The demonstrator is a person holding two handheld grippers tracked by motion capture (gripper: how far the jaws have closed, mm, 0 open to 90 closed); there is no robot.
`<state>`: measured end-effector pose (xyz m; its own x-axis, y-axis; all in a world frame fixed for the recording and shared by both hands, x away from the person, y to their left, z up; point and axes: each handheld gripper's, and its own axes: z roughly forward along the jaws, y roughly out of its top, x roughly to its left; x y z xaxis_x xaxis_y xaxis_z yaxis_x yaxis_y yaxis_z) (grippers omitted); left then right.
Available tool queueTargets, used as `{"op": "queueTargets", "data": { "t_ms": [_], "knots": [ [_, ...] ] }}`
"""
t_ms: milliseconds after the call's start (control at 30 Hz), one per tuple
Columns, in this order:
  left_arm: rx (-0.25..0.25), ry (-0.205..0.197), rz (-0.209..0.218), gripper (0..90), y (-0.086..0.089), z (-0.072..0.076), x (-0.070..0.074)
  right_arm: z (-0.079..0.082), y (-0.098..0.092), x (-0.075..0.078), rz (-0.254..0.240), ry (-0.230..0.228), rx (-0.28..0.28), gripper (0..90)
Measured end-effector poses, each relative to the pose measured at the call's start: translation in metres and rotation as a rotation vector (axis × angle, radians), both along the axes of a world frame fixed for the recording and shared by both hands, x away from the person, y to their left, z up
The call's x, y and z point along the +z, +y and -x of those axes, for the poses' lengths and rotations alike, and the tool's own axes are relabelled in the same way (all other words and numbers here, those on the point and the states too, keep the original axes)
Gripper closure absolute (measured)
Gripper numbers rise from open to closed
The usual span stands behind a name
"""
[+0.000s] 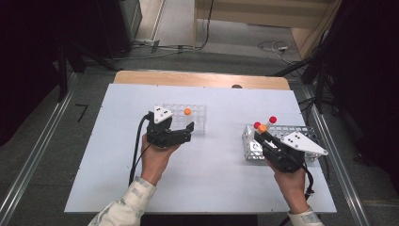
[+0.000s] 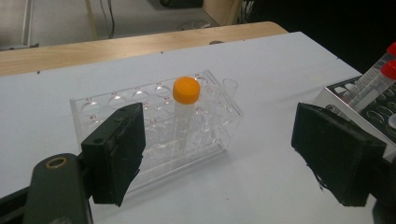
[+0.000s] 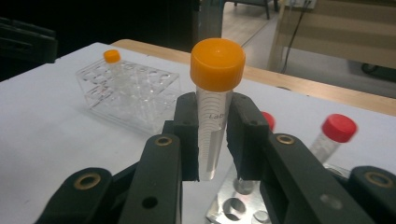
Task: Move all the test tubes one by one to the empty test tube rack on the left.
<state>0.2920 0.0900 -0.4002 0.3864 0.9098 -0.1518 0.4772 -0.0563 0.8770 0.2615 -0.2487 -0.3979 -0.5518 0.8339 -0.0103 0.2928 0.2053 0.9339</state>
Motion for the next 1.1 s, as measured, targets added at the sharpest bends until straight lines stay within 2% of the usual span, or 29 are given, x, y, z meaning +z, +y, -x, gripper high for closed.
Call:
{"op": "queueTargets", "data": {
  "t_ms": [433,1100],
  "knots": [
    [-0.017,0.000,0.004,18.2,-0.004,0.001,0.001,0.000,0.041,-0.014,0.043,0.038,0.108,71.9],
    [-0.054,-0.003,0.011,18.8,-0.014,0.005,0.002,-0.014,0.082,-0.029,0.079,0.077,0.162,71.9]
  ]
}}
